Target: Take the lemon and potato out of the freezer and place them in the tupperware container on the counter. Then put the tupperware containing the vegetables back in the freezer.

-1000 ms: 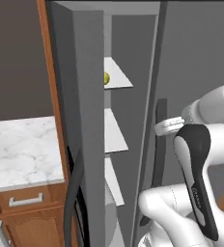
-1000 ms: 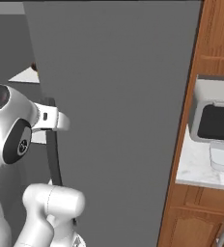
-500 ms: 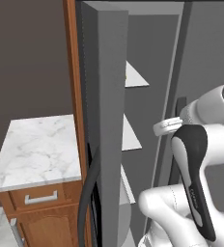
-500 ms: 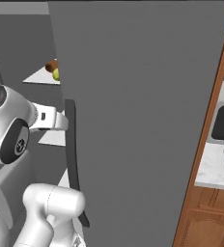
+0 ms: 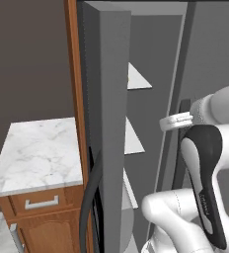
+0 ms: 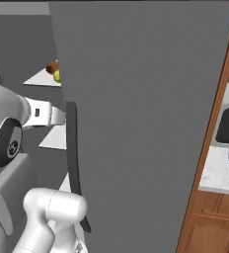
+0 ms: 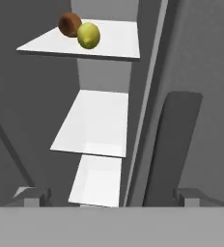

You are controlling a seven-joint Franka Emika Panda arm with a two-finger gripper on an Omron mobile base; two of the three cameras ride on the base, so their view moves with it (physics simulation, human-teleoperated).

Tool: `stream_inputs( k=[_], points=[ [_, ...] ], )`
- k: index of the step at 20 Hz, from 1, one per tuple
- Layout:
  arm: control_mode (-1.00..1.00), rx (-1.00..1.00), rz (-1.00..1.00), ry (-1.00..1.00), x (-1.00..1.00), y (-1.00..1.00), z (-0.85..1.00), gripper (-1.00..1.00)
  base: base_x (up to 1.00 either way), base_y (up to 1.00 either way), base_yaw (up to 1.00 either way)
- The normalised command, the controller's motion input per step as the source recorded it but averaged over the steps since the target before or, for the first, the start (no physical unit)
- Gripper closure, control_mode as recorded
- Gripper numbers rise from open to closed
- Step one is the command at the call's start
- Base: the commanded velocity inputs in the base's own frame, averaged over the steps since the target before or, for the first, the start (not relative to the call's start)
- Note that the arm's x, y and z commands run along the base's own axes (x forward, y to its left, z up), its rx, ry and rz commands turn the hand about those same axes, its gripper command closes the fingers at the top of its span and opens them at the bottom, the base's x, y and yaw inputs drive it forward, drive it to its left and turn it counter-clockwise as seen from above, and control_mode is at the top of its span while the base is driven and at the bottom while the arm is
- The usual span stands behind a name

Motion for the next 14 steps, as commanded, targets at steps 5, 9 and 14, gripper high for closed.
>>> stream_inputs(
  k=[5,9,14],
  points=[
    [-1.0,0.04,0.0,-0.2,-0.13,0.0,0.73,-1.0,0.0,0.0,0.0],
    [-1.0,0.06,0.0,-0.07,0.0,0.03,0.51,-1.0,0.0,0.0,0.0],
    [-1.0,0.01,0.02,0.0,0.09,0.25,0.33,-1.0,0.0,0.0,0.0]
  ],
)
